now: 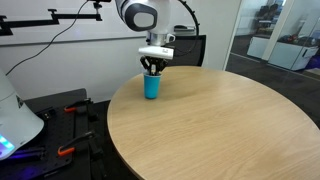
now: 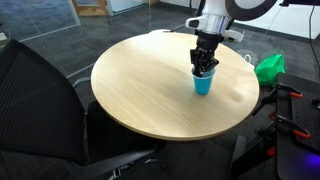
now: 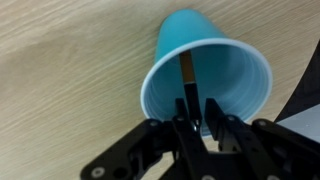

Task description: Pick up pen from cup and put it on the table.

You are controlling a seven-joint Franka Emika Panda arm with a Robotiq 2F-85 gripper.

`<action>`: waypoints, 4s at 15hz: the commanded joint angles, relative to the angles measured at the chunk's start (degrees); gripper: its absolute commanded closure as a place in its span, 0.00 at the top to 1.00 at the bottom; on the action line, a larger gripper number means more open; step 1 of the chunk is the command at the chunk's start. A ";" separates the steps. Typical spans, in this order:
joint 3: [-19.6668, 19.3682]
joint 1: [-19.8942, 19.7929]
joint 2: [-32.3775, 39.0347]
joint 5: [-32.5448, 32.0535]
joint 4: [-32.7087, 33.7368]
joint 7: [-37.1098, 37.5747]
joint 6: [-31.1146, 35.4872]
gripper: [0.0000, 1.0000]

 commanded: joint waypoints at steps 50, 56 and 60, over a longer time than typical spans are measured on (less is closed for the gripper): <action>-24.80 3.47 -17.42 3.35 3.95 23.06 -12.50 0.03; -20.54 0.03 -4.33 1.84 14.04 34.42 -12.25 0.03; -18.72 -1.52 3.13 -1.45 20.61 42.78 -13.36 0.03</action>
